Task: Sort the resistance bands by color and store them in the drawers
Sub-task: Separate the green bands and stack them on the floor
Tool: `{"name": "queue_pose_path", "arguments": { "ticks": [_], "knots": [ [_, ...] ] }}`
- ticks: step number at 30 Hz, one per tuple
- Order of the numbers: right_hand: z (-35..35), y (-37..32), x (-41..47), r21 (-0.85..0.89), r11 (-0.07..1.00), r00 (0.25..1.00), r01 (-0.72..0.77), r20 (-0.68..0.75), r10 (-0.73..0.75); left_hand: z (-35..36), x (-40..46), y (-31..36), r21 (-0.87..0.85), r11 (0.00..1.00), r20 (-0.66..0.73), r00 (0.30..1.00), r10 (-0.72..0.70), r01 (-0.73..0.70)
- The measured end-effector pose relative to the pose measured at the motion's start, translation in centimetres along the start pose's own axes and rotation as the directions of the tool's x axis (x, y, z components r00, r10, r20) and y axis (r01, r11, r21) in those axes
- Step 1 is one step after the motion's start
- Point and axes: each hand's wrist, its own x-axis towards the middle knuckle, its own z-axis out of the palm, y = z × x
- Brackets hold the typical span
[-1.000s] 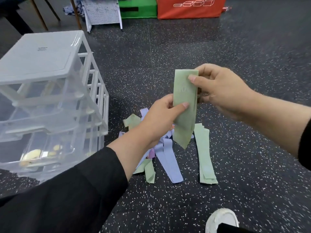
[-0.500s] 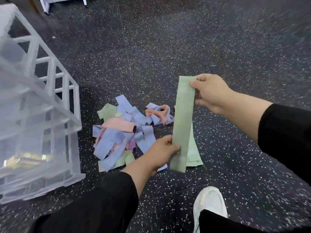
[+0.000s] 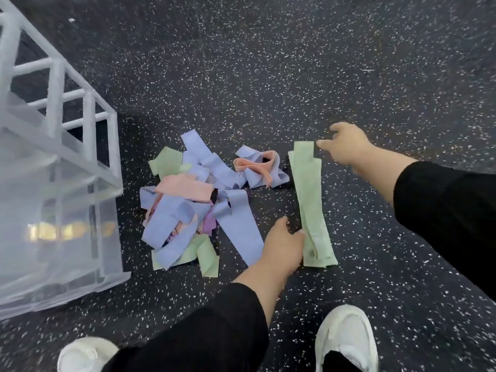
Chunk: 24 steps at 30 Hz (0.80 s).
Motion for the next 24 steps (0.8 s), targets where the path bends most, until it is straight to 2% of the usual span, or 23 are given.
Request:
{"name": "queue_pose_path", "arguments": {
  "ticks": [1, 3, 6, 8, 9, 11, 14, 16, 20, 22, 24],
  "knots": [
    [0.6, 0.5, 0.0, -0.104, 0.994, 1.000, 0.023, 0.003, -0.023, -0.7, 0.3, -0.6, 0.098, 0.995, -0.080, 0.997, 0.007, 0.001],
    [2.0, 1.1, -0.7, -0.147, 0.982, 0.992, 0.115, 0.061, -0.107, -2.9, 0.2, -2.5, 0.256, 0.966, -0.222, 0.971, 0.087, -0.028],
    [4.0, 0.5, -2.3, -0.179, 0.954, 0.960, 0.242, 0.190, -0.208, -6.8, -0.6, -6.0, 0.456, 0.889, -0.446, 0.856, 0.261, -0.034],
    [5.0, -0.8, -3.9, -0.207, 0.926, 0.926, 0.316, 0.279, -0.254, -9.2, -1.2, -8.0, 0.509, 0.859, -0.565, 0.776, 0.281, 0.060],
    [5.5, -1.4, -4.6, -0.205, 0.915, 0.909, 0.346, 0.316, -0.273, -10.1, -1.5, -8.8, 0.508, 0.851, -0.596, 0.767, 0.235, 0.133],
    [6.3, -2.4, -6.0, -0.194, 0.900, 0.876, 0.390, 0.379, -0.298, -11.0, -1.7, -10.2, 0.519, 0.819, -0.574, 0.809, 0.123, 0.243],
    [7.9, -3.0, -7.6, -0.201, 0.858, 0.815, 0.473, 0.470, -0.340, -11.4, -1.1, -11.8, 0.437, 0.869, -0.474, 0.880, 0.001, 0.234],
    [9.0, -3.0, -8.7, -0.203, 0.836, 0.781, 0.509, 0.517, -0.350, -11.5, -0.4, -12.3, 0.387, 0.893, -0.460, 0.888, -0.029, 0.230],
    [10.5, -2.4, -10.2, -0.150, 0.854, 0.751, 0.499, 0.566, -0.340, -11.9, -0.1, -12.3, 0.322, 0.893, -0.430, 0.889, -0.158, 0.315],
    [11.0, -2.0, -10.7, -0.112, 0.873, 0.750, 0.475, 0.570, -0.335, -11.8, -0.3, -11.7, 0.370, 0.872, -0.452, 0.882, -0.132, 0.320],
    [11.4, -1.6, -10.9, -0.055, 0.893, 0.754, 0.447, 0.560, -0.343, -11.3, -0.4, -10.9, 0.360, 0.903, -0.504, 0.863, -0.023, 0.235]
  ]
}}
